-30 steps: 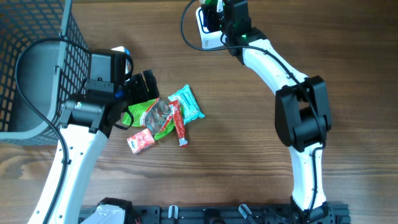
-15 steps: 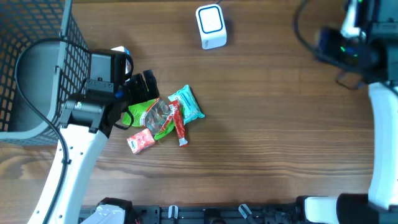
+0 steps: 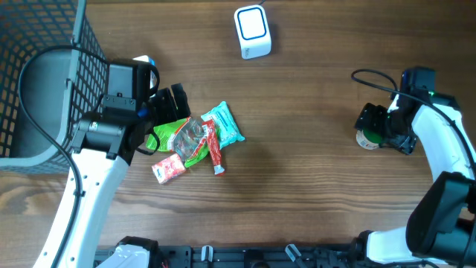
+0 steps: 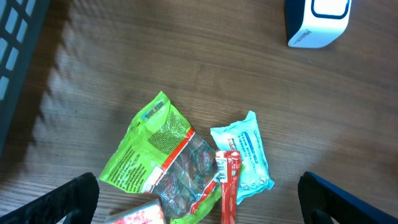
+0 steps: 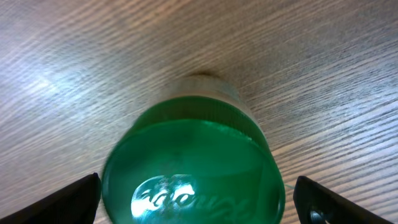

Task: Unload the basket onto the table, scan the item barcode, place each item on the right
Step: 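Place the jar on the table at the right side, then grasp the red stick-shaped package from the pile with the right gripper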

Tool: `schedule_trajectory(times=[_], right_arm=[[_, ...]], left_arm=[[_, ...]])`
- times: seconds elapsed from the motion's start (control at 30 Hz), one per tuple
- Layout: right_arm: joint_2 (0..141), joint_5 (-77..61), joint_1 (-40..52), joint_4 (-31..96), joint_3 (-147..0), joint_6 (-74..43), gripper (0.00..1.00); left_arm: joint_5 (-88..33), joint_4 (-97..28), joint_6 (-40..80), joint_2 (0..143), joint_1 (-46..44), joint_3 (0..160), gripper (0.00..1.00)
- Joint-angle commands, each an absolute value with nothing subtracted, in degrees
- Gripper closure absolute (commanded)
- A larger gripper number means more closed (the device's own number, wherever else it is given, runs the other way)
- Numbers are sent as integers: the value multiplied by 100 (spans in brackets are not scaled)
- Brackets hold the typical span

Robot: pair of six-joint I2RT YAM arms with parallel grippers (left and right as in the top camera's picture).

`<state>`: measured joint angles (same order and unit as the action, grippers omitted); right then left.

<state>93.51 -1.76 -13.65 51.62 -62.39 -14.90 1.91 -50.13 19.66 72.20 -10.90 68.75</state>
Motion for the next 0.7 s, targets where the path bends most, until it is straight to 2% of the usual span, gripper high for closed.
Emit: schedule_trajectory(times=[0.0, 0.03, 0.1, 0.17, 0.23, 0.37, 0.43, 0.5, 0.63, 0.67], right_arm=[[9288, -399, -1345, 5975, -7620, -1297, 0], [9288, -1245, -1310, 6759, -8573, -749, 5], [9244, -2047, -1107, 7411, -9166, -530, 9], [9161, -2449, -353, 7800, -9126, -362, 12], [9164, -2453, 469, 7703, -8842, -666, 16], [9172, -2692, 2493, 6259, -7703, -1535, 18], [9172, -2628, 3297, 5430, -7244, -1826, 26], [9172, -2443, 4038, 4344, -6613, -2711, 43], [9207, -2427, 4368, 2930, -5857, -3020, 44], [9277, -2290, 4383, 2689, -5717, -3201, 46]], left_arm=[[268, -5002, 1979, 7212, -1103, 6901, 0], [268, -5002, 1979, 7212, -1103, 6901, 0], [268, -5002, 1979, 7212, -1103, 6901, 0], [268, -5002, 1979, 7212, -1103, 6901, 0], [268, -5002, 1979, 7212, -1103, 6901, 0], [268, -5002, 1979, 7212, -1103, 6901, 0], [268, -5002, 1979, 7212, -1103, 6901, 0], [246, -4438, 2038, 7212, -1103, 6901, 0], [202, -4211, 2047, 7212, -1103, 6901, 0], [202, -4263, 2401, 7212, -1028, 6901, 0]])
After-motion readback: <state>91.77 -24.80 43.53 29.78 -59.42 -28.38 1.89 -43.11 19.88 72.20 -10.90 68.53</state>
